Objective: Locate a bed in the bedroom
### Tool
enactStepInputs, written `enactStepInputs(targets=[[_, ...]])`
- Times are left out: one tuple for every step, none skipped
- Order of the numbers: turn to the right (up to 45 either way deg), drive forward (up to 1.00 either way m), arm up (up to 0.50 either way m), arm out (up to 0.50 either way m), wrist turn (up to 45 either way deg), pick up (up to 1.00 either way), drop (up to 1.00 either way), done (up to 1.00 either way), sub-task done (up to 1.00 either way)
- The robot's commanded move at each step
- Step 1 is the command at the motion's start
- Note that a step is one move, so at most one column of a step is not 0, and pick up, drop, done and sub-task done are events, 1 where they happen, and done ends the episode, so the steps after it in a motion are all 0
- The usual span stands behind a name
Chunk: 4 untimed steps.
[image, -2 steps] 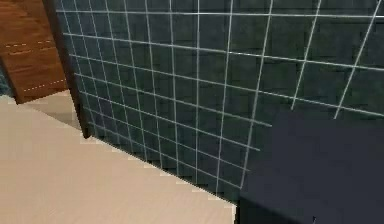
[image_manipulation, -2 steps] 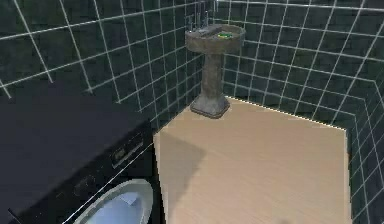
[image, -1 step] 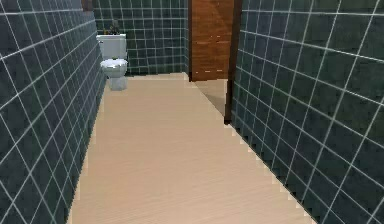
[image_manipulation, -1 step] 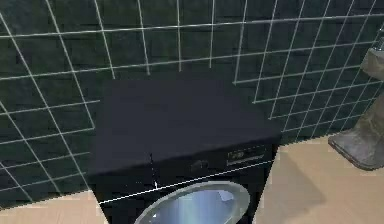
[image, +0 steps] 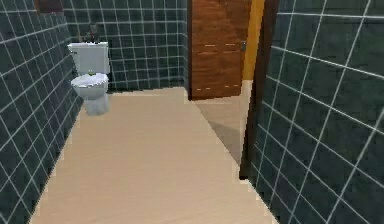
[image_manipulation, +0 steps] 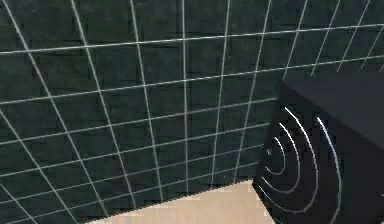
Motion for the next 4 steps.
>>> enactStepInputs(targets=[[0.0, 1.0, 0.0, 0.0, 0.0, 0.0, 0.0, 0.0, 0.0], [-3.0, 0.0, 0.0, 0.0, 0.0, 0.0, 0.0, 0.0, 0.0], [0.0, 0.55, 0.0, 0.0, 0.0, 0.0, 0.0, 0.0, 0.0], [30.0, 0.0, 0.0, 0.0, 0.0, 0.0, 0.0, 0.0, 0.0]])
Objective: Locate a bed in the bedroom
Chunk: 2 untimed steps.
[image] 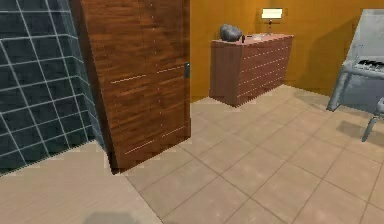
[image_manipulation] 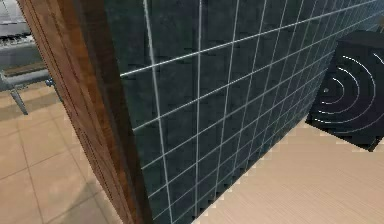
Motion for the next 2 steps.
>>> enactStepInputs(targets=[[0.0, 0.35, 0.0, 0.0, 0.0, 0.0, 0.0, 0.0, 0.0], [45.0, 0.0, 0.0, 0.0, 0.0, 0.0, 0.0, 0.0, 0.0]])
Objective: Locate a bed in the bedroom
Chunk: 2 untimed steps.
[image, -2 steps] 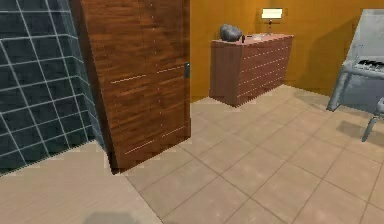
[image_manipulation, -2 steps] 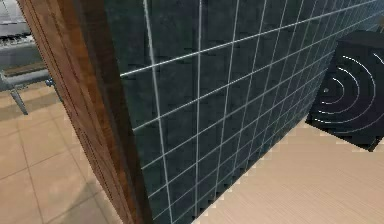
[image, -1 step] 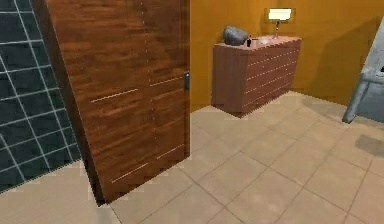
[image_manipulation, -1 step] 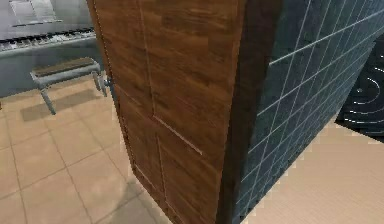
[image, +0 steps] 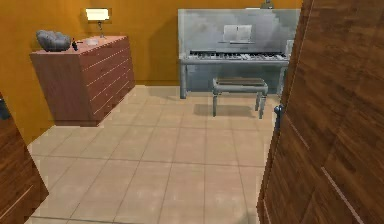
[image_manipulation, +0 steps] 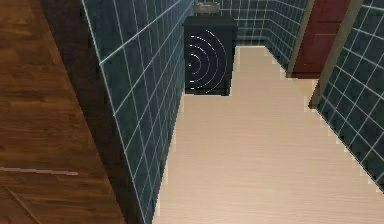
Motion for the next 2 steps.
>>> enactStepInputs(targets=[[3.0, 0.0, 0.0, 0.0, 0.0, 0.0, 0.0, 0.0, 0.0], [-45.0, 0.0, 0.0, 0.0, 0.0, 0.0, 0.0, 0.0, 0.0]])
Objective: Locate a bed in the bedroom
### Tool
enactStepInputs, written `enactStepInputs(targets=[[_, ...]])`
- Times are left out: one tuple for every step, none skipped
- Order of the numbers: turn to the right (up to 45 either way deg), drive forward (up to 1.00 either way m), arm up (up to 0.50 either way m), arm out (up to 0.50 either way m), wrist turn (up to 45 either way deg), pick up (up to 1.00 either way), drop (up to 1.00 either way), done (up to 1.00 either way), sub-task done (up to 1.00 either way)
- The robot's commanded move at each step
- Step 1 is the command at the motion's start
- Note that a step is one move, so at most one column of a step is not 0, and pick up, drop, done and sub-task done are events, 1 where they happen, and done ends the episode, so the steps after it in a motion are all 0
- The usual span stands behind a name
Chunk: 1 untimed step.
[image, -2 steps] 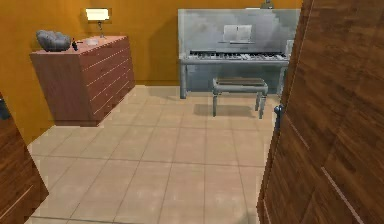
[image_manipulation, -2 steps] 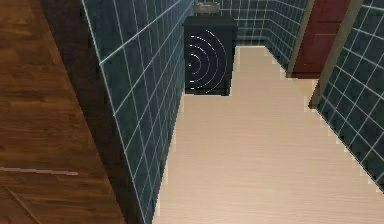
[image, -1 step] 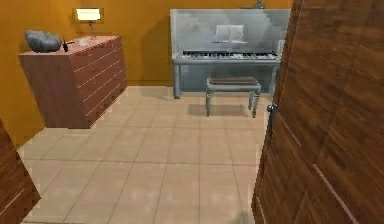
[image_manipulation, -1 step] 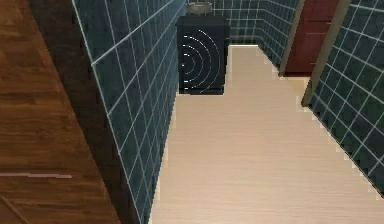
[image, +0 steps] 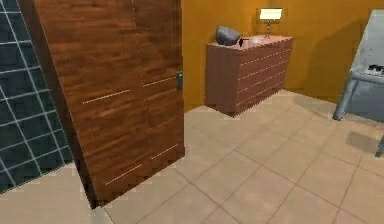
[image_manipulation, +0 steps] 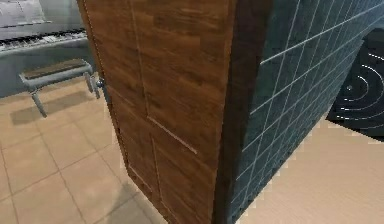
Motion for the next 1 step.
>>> enactStepInputs(targets=[[-45.0, 0.0, 0.0, 0.0, 0.0, 0.0, 0.0, 0.0, 0.0]])
